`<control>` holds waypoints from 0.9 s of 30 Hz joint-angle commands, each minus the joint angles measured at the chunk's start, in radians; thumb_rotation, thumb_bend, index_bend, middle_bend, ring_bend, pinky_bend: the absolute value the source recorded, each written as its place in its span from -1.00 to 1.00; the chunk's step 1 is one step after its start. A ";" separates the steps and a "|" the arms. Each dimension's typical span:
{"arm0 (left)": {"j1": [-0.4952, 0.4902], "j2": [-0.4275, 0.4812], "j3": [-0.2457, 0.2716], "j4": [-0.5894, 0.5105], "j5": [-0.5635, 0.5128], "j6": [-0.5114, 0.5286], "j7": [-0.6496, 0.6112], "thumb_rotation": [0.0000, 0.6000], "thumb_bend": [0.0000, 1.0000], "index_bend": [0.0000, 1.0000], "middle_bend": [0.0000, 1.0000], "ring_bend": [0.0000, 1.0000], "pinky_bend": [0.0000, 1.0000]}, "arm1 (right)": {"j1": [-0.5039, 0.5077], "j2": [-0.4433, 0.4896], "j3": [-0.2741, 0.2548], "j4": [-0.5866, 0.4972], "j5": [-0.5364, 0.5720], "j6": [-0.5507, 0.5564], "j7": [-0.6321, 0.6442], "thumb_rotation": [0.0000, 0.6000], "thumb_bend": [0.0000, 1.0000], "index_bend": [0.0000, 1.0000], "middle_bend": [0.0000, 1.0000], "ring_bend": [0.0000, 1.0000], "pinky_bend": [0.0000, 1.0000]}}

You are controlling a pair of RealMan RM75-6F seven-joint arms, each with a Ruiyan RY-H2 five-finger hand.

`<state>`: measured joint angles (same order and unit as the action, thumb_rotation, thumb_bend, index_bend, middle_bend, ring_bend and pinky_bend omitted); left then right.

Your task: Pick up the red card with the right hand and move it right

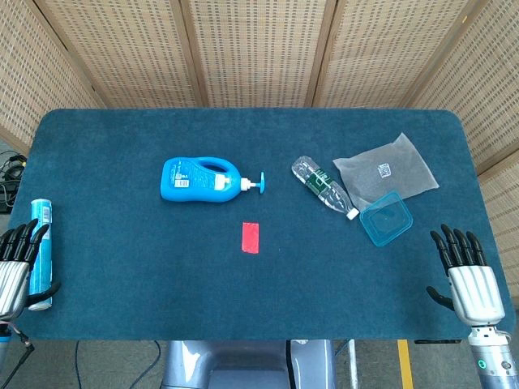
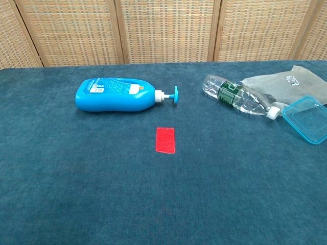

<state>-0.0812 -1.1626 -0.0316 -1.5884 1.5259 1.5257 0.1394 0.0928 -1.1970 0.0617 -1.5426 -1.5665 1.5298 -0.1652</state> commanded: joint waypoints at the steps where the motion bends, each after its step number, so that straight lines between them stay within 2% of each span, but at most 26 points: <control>1: 0.001 0.000 -0.001 0.000 0.000 0.003 0.000 1.00 -0.73 -1.00 -1.00 -1.00 -0.91 | 0.000 0.001 0.000 0.001 -0.001 0.000 0.002 1.00 -0.85 -1.00 -1.00 -1.00 -1.00; 27: 0.007 0.012 0.000 -0.011 0.001 0.006 -0.007 1.00 -0.73 -1.00 -1.00 -1.00 -0.91 | -0.001 0.004 -0.006 0.001 -0.022 0.011 0.028 1.00 -0.85 -1.00 -1.00 -1.00 -1.00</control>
<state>-0.0743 -1.1508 -0.0320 -1.5991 1.5270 1.5320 0.1329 0.0912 -1.1927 0.0557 -1.5412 -1.5881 1.5413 -0.1380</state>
